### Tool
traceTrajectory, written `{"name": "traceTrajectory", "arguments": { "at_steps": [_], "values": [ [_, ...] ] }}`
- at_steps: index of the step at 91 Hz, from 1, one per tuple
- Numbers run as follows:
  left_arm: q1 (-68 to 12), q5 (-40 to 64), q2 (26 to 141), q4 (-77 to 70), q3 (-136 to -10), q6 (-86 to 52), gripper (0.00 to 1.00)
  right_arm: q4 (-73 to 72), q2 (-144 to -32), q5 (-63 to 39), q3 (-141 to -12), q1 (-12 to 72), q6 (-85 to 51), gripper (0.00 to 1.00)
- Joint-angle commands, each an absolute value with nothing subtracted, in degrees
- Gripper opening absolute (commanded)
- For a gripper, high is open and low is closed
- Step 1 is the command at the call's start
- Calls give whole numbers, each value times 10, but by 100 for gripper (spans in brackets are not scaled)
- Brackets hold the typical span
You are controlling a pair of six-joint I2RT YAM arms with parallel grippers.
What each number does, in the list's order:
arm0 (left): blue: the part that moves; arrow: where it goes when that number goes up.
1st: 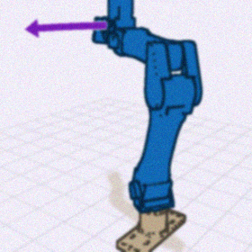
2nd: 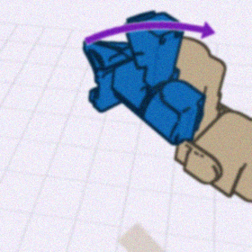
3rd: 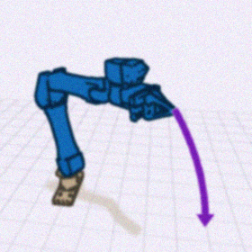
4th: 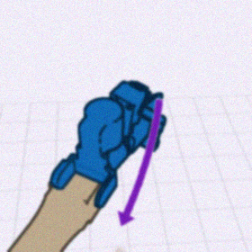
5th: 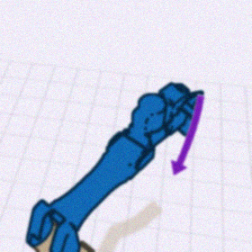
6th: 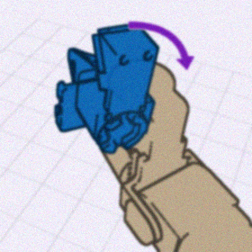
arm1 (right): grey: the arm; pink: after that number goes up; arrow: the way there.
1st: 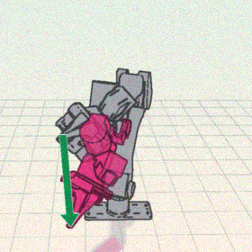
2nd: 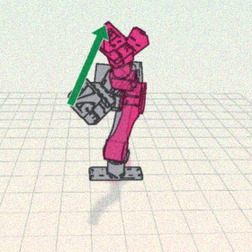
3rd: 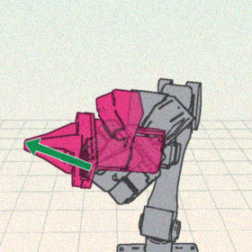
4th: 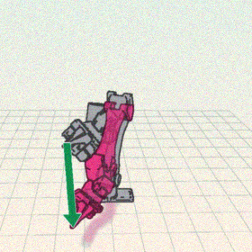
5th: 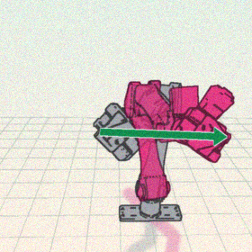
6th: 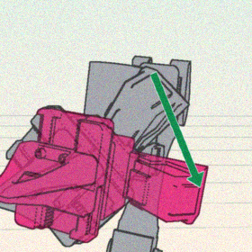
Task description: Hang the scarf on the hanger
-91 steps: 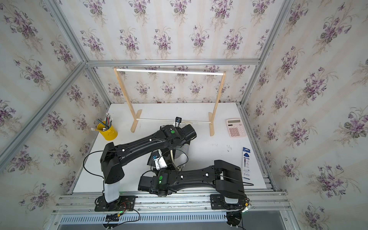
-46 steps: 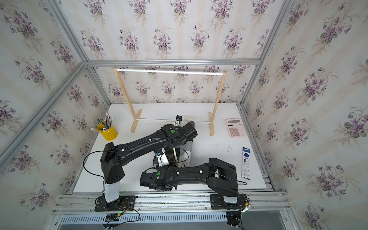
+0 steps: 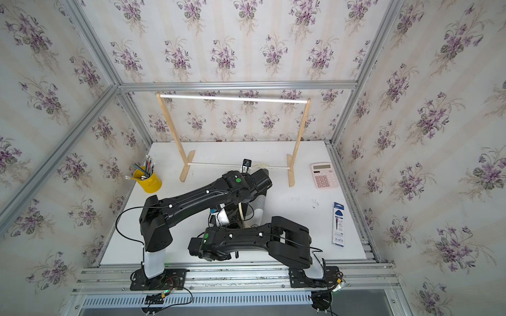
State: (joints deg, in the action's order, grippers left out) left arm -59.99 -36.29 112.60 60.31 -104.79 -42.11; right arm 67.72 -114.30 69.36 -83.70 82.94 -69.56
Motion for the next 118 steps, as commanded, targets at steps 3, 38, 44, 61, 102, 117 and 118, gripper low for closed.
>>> {"name": "traceTrajectory", "arguments": {
  "at_steps": [3, 38, 44, 61, 102, 117, 118],
  "values": [
    [-597, -375, 1127, 632, -1050, -405, 0, 739, -1136, 710, -840, 833, -713, 35],
    [-592, -378, 1130, 636, -1052, -406, 0, 387, -982, 598, -711, 842, -424, 38],
    [-590, -378, 1131, 637, -1053, -406, 0, 336, -958, 565, -690, 845, -394, 38],
    [-587, -381, 1134, 639, -1053, -409, 0, 344, -935, 560, -700, 859, -394, 37],
    [-574, -361, 1131, 628, -1040, -400, 0, 561, -946, 561, -811, 868, -524, 64],
    [-574, -342, 1124, 619, -1036, -391, 0, 580, -967, 541, -821, 853, -530, 72],
    [-574, -341, 1123, 618, -1035, -391, 0, 580, -969, 540, -821, 852, -530, 71]
  ]
}}
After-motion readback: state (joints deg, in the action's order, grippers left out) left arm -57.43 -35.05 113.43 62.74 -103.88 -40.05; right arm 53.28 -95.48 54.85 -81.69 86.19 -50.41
